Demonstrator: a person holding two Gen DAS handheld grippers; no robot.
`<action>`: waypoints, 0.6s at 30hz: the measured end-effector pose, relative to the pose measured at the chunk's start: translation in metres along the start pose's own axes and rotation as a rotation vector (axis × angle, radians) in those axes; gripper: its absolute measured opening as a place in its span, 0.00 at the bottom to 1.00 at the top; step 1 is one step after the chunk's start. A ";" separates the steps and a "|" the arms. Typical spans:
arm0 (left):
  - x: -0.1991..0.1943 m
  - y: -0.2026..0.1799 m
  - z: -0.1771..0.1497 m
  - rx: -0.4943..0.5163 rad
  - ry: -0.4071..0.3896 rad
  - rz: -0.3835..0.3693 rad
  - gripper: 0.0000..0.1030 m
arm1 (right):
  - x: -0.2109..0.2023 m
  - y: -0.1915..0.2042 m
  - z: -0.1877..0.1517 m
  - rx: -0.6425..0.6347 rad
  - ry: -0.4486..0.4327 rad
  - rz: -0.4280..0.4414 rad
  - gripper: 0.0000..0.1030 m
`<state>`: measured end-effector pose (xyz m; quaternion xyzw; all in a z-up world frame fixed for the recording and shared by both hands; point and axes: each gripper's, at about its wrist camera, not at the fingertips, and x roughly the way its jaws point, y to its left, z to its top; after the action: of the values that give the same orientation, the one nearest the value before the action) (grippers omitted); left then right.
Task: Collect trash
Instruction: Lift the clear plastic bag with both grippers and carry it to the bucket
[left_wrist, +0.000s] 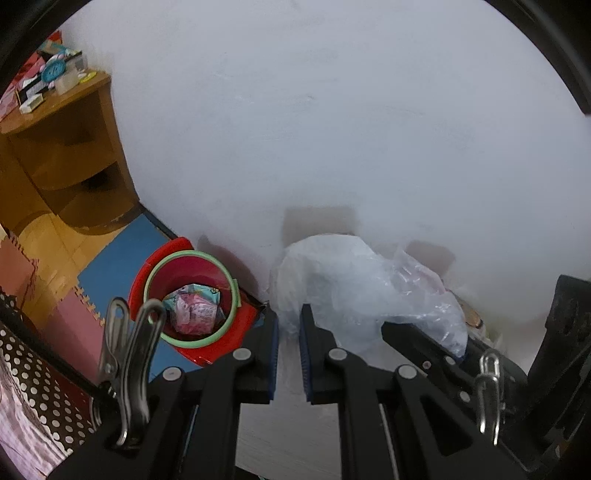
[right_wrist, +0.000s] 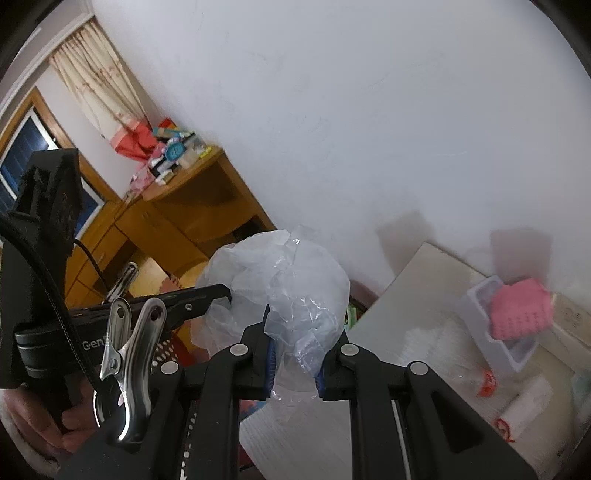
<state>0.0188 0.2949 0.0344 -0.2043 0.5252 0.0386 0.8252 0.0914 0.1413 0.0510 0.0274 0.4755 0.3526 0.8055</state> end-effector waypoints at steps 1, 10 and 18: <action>0.002 0.005 0.002 -0.002 0.002 -0.001 0.09 | 0.006 0.002 0.002 0.000 0.011 -0.004 0.16; 0.037 0.051 0.018 -0.045 0.050 -0.018 0.09 | 0.059 0.024 0.013 -0.008 0.111 -0.074 0.16; 0.062 0.095 0.023 -0.107 0.102 -0.034 0.09 | 0.106 0.042 0.023 -0.001 0.177 -0.090 0.16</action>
<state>0.0395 0.3813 -0.0397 -0.2585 0.5603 0.0422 0.7858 0.1188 0.2430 0.0003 -0.0258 0.5452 0.3174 0.7755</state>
